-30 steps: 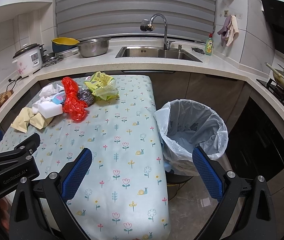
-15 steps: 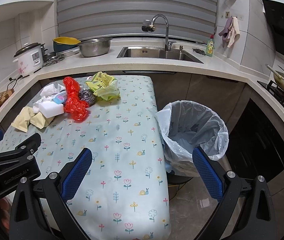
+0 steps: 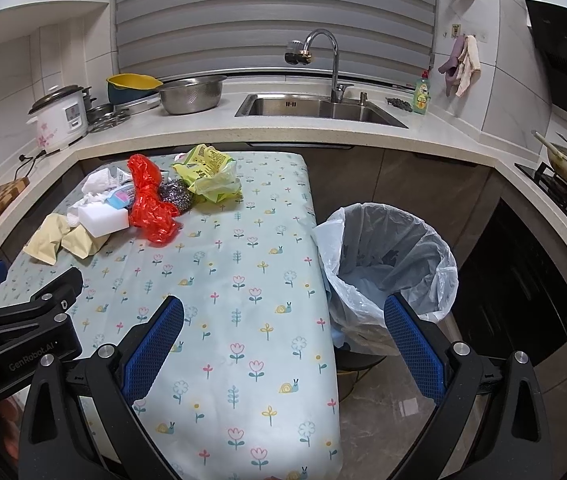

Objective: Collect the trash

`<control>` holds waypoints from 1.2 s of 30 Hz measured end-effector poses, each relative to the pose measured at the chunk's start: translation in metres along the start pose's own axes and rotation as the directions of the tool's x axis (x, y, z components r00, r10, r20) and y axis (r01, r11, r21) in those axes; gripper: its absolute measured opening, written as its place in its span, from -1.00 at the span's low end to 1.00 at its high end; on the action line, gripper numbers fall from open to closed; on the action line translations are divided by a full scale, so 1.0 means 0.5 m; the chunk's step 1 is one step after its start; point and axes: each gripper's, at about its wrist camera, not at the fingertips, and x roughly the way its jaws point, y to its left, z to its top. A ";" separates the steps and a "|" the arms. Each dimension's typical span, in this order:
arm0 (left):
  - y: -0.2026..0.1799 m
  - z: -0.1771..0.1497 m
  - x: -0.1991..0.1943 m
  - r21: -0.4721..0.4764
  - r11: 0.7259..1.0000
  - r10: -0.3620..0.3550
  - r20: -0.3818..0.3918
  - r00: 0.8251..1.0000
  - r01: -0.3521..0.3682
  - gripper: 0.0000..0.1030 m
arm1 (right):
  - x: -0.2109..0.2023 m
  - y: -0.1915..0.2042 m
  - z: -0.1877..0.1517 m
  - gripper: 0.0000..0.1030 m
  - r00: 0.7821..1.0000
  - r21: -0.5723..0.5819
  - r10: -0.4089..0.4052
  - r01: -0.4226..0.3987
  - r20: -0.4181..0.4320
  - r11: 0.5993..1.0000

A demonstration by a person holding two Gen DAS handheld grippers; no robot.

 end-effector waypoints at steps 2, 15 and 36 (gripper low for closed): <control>0.000 0.000 0.000 0.000 1.000 0.001 0.000 1.000 -0.001 0.86 | 0.000 0.001 0.002 0.87 1.000 0.001 0.000 0.000 0.001 1.000; 0.003 0.001 -0.001 -0.006 1.000 -0.001 0.002 1.000 0.001 0.86 | 0.000 0.001 0.003 0.87 1.000 0.000 0.000 0.000 0.001 1.000; 0.000 0.002 -0.004 -0.002 1.000 -0.005 0.000 1.000 0.005 0.86 | 0.006 0.003 0.006 0.87 1.000 -0.001 -0.001 0.001 -0.005 1.000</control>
